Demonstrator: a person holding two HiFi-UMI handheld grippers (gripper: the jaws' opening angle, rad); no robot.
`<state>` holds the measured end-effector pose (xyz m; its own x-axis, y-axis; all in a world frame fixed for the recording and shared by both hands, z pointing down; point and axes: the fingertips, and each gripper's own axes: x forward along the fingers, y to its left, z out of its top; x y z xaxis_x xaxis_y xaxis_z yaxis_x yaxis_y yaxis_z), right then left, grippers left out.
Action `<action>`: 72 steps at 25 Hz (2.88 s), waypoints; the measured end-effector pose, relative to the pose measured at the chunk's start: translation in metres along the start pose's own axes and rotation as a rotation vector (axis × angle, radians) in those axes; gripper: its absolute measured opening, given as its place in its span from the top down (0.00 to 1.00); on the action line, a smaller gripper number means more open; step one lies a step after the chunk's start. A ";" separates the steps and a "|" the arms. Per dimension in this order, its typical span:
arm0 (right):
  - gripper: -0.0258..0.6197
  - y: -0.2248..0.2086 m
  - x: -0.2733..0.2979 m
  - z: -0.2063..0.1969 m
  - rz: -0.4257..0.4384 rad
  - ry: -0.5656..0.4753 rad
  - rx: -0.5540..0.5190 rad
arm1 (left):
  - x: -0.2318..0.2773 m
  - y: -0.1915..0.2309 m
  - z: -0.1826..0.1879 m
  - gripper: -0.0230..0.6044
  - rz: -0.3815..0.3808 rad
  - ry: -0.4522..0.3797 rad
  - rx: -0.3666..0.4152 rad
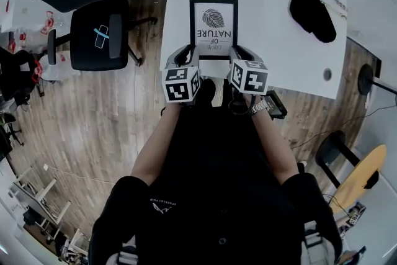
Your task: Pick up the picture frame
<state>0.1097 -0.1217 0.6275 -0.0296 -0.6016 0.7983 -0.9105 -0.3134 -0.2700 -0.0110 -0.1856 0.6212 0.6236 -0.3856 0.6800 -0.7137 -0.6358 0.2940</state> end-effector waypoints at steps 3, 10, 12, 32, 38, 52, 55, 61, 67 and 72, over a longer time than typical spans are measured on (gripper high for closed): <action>0.86 0.005 -0.012 0.014 -0.006 -0.045 -0.026 | -0.011 -0.003 0.015 0.85 0.004 -0.044 0.013; 0.86 0.017 -0.038 0.051 -0.016 -0.147 -0.066 | -0.029 -0.010 0.051 0.85 -0.011 -0.136 0.020; 0.86 0.020 -0.044 0.062 -0.019 -0.177 -0.079 | -0.033 -0.011 0.062 0.85 -0.016 -0.163 0.028; 0.86 0.071 -0.148 0.183 -0.035 -0.539 -0.211 | -0.118 -0.035 0.203 0.85 -0.023 -0.513 0.162; 0.86 0.080 -0.185 0.209 -0.036 -0.639 -0.235 | -0.146 -0.050 0.235 0.85 -0.032 -0.597 0.205; 0.86 0.089 -0.278 0.245 -0.030 -0.840 -0.301 | -0.216 -0.104 0.286 0.85 -0.036 -0.794 0.296; 0.86 0.093 -0.294 0.253 -0.032 -0.868 -0.315 | -0.230 -0.111 0.296 0.85 -0.036 -0.821 0.308; 0.86 0.100 -0.309 0.257 -0.031 -0.929 -0.324 | -0.244 -0.115 0.306 0.85 -0.046 -0.868 0.353; 0.86 0.106 -0.329 0.265 -0.031 -0.978 -0.355 | -0.260 -0.122 0.315 0.85 -0.058 -0.918 0.373; 0.86 0.109 -0.334 0.264 -0.037 -0.998 -0.344 | -0.265 -0.122 0.317 0.85 -0.053 -0.935 0.372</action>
<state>0.1289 -0.1491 0.1893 0.2112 -0.9764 -0.0443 -0.9764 -0.2129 0.0371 0.0119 -0.2172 0.1922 0.7655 -0.6191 -0.1750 -0.6324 -0.7741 -0.0279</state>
